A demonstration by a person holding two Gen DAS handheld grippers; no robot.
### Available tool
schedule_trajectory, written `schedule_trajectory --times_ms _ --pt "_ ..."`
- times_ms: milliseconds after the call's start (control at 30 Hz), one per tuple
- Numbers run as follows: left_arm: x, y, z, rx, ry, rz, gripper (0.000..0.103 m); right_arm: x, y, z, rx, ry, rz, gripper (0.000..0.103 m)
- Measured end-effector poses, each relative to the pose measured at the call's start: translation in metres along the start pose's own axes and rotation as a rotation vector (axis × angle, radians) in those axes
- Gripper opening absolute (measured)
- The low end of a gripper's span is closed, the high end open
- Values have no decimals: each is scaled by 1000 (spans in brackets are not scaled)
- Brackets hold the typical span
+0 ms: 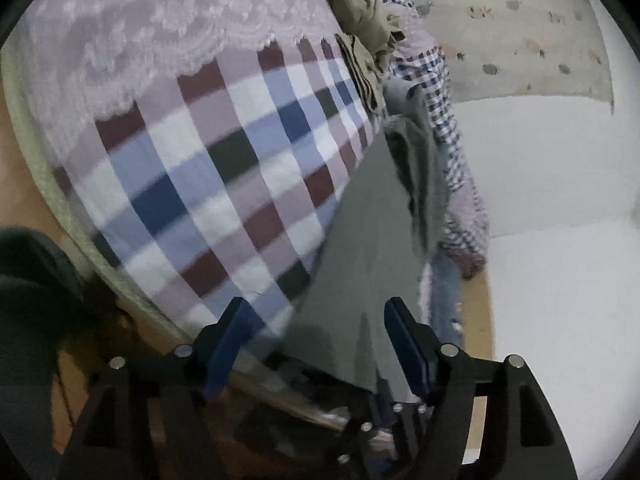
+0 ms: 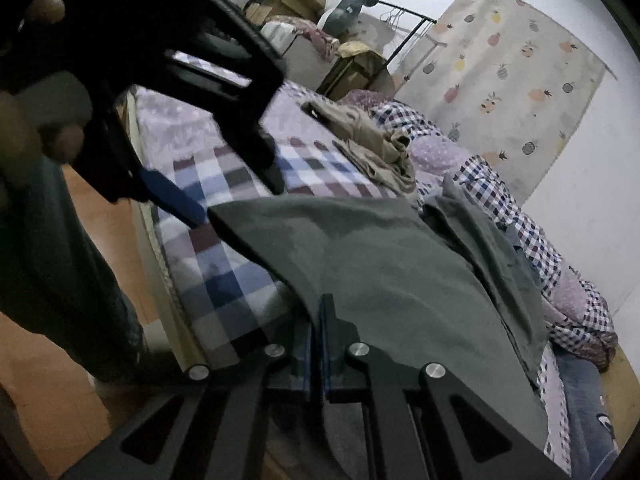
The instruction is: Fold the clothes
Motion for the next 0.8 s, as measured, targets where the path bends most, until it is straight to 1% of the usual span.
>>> schedule_trajectory --times_ms 67,100,200,300,333,567,733,800 --pt "-8 1 2 17 45 -11 73 4 -2 0 -6 -10 5 2" --pt "-11 1 3 13 47 -16 73 5 -3 0 -7 -14 8 2" --pt "-17 3 5 3 28 -30 73 9 -4 -3 -9 -23 11 2" --pt "-21 7 -3 38 -26 -42 73 10 -5 0 -19 -22 17 2" --pt "-21 8 -4 53 -25 -41 73 11 -6 1 -23 -22 19 2" --pt "-39 21 7 98 161 -92 73 17 -12 10 -79 -27 36 2" --pt "-60 26 12 147 220 -118 74 16 -11 6 -76 -30 33 2" --pt "-59 22 15 143 235 -91 74 16 -11 6 -79 -34 30 2"
Point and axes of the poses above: each gripper's, at about its wrist camera, not at the fingertips, and x roughly against the way its jaws point, z to its right, y to its underside, the point moved 3 cm from there along -x, roughly the way its jaws point, and after that the axes turned 11 degrees about -x, right-handed, at the moved point
